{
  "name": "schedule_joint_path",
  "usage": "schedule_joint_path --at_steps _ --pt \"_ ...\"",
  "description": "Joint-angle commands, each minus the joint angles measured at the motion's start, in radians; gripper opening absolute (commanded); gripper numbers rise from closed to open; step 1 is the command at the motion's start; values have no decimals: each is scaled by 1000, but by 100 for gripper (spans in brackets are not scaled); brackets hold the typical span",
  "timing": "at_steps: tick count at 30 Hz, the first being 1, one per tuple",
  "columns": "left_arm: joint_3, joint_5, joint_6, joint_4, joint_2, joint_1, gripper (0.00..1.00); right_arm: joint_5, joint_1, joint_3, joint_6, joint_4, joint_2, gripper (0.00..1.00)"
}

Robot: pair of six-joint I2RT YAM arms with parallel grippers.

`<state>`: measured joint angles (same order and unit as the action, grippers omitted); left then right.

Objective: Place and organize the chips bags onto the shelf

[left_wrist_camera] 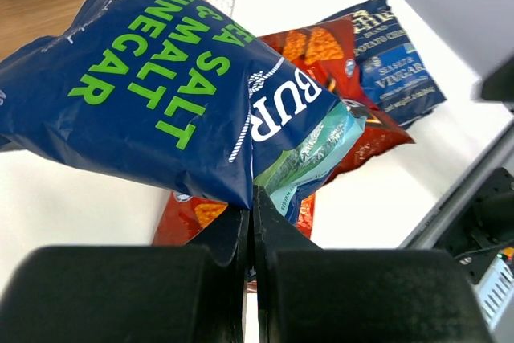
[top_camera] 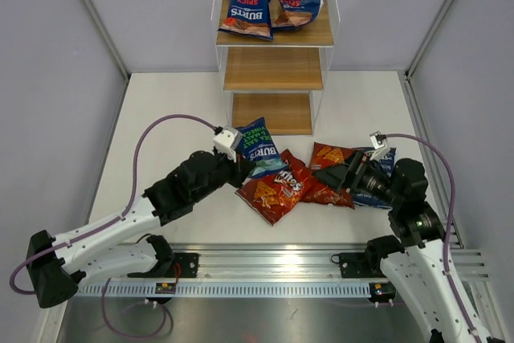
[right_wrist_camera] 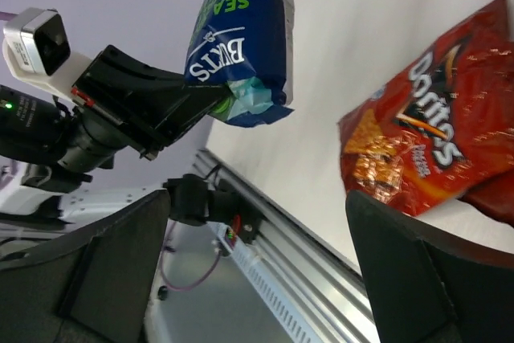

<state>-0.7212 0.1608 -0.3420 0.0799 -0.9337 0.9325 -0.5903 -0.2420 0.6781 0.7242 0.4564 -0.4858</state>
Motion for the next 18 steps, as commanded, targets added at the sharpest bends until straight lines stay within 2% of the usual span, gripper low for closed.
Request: schedule_joint_path --at_steps 1,2,5,6,10,14,18 --pt "-66 -81 12 -61 13 11 0 -166 -2 -200 339 -514 -25 99" --pt "-69 -102 3 -75 7 17 0 -161 -3 -233 372 -597 -57 98" --pt "-86 -101 -21 -126 -20 35 0 -143 -13 -248 386 -678 -95 98" --pt "-104 -92 -31 -134 -28 38 0 -129 -19 -264 409 -762 -108 98" --pt "-135 -43 -75 -178 -62 68 0 -7 -110 -288 400 -873 -117 99" --pt "-173 -20 -95 -207 -103 86 0 183 -207 -305 374 -889 -122 98" --pt "-193 22 -98 -226 -134 106 0 279 -305 -290 398 -918 -195 98"
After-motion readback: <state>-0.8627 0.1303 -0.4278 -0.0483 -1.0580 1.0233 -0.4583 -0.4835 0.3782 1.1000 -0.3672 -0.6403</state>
